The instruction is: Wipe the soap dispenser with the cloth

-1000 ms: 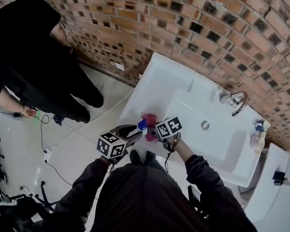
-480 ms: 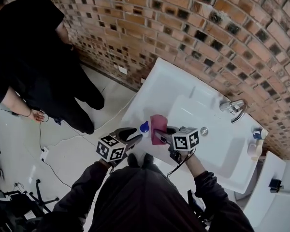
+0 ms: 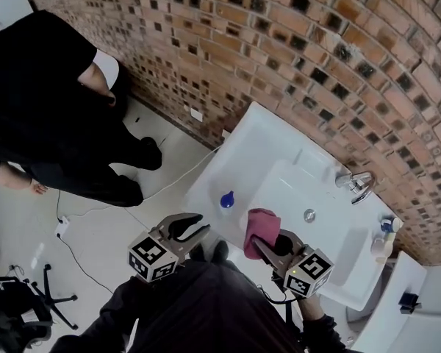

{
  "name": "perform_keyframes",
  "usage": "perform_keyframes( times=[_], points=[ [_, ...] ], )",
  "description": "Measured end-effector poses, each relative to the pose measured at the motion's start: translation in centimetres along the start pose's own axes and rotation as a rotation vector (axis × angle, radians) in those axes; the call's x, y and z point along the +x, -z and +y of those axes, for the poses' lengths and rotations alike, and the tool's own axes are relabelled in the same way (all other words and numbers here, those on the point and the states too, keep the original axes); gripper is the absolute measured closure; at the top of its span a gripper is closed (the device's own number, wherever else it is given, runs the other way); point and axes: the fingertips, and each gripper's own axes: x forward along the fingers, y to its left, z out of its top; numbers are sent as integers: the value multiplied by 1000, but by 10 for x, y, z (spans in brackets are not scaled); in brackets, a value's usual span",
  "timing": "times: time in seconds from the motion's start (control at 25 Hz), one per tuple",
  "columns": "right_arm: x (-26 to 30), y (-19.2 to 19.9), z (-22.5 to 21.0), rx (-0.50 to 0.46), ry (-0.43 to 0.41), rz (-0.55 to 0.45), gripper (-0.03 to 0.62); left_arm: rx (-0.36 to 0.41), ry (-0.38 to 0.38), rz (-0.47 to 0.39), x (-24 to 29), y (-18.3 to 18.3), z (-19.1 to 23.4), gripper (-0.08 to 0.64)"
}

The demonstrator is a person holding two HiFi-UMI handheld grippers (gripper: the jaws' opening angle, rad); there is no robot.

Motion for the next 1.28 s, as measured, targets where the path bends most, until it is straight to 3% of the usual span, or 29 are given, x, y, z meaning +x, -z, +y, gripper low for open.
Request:
perform_keyframes(
  times=[0.32,1.28],
  points=[
    [0,-6,13,-90,19,1,511,39,19,-12,-3,-6,-10,465],
    [3,-2,32,-103,32,6,511,44,21,-44,-22,-2,-23,468]
  ],
)
